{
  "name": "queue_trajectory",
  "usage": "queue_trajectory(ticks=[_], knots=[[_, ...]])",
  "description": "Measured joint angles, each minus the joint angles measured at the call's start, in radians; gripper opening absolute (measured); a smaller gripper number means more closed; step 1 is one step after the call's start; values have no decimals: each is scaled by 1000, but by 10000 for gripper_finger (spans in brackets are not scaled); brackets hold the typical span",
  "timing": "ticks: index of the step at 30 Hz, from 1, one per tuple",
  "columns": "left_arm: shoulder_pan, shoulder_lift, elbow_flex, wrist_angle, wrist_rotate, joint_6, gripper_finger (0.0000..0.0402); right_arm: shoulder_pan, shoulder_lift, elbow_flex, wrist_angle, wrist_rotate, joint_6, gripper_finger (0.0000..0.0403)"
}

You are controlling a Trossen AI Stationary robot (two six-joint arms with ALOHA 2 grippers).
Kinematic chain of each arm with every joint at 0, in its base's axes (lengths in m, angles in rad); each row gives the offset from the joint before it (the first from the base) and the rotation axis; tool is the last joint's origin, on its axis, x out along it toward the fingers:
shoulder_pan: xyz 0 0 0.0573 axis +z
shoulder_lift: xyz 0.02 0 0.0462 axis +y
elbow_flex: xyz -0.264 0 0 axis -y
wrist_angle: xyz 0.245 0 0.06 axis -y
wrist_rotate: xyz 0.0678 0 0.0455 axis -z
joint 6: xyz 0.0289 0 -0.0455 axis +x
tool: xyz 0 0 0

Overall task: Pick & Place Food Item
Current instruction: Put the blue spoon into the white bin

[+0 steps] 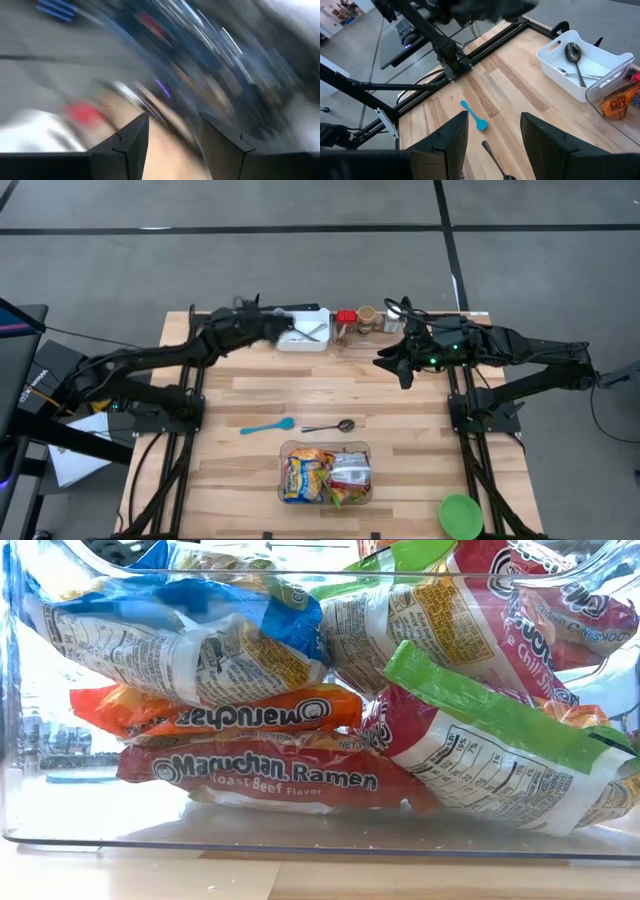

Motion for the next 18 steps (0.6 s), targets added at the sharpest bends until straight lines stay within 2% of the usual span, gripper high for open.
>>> queue_trajectory(ticks=[2, 3, 5, 8, 12, 18], knots=[[-8, -45, 0, -93, 275, 146, 159, 0, 0, 0, 0, 0, 0, 175], [-20, -61, 0, -148, 350, 197, 155, 0, 0, 0, 0, 0, -1, 175], [-43, -84, 0, -261, 424, 338, 147, 0, 0, 0, -1, -1, -6, 175], [-85, -105, 0, -325, 458, 509, 137, 0, 0, 0, -3, -3, -7, 175], [-154, -82, 0, -411, 488, 537, 134, 0, 0, 0, -4, -33, -5, 175], [-273, -14, 0, -581, 494, 676, 136, 6, 0, 0, -9, -49, 5, 175]])
